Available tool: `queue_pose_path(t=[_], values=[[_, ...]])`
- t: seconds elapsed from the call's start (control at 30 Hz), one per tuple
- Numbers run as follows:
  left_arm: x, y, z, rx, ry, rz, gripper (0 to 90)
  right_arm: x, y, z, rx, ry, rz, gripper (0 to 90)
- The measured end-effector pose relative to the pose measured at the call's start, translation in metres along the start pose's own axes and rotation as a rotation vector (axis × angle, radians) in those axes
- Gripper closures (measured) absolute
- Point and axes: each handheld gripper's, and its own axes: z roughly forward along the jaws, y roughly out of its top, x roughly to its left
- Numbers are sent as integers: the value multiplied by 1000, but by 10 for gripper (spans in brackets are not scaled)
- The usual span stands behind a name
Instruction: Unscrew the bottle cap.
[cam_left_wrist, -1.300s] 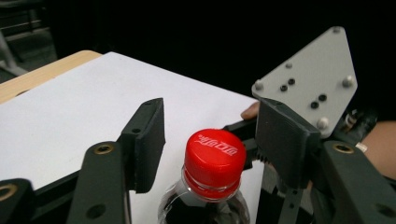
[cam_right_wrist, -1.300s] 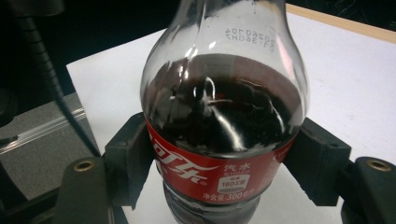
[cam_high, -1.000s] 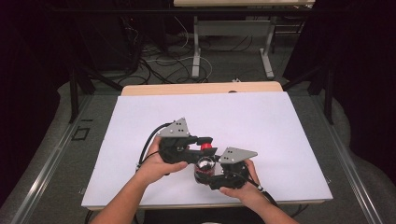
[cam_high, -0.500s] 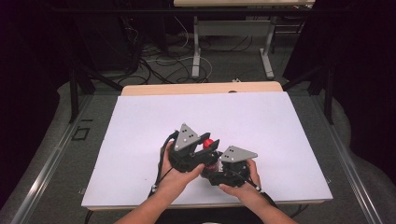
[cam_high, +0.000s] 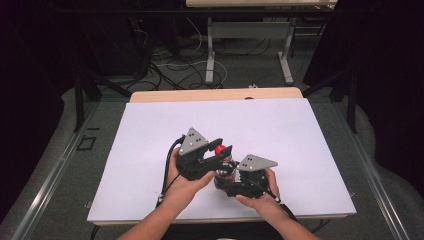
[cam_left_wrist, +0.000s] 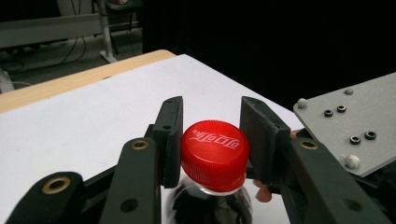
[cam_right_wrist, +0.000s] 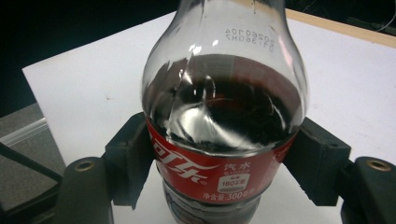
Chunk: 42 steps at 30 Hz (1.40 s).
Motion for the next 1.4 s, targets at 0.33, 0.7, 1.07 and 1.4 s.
queue_pose_path(t=[0.33, 0.7, 1.07, 1.4], values=[[27, -1, -17, -6, 53, -43, 611, -7, -1, -1, -9, -29, 12, 294], [63, -32, -21, 22, 146, -111, 612, -19, -5, -1, -5, -78, 21, 294], [88, -66, -20, 37, 181, -145, 612, -39, -2, 7, -42, -145, 7, 293], [97, -82, -12, 50, 216, -171, 612, -65, 26, 33, -51, -204, -2, 294]])
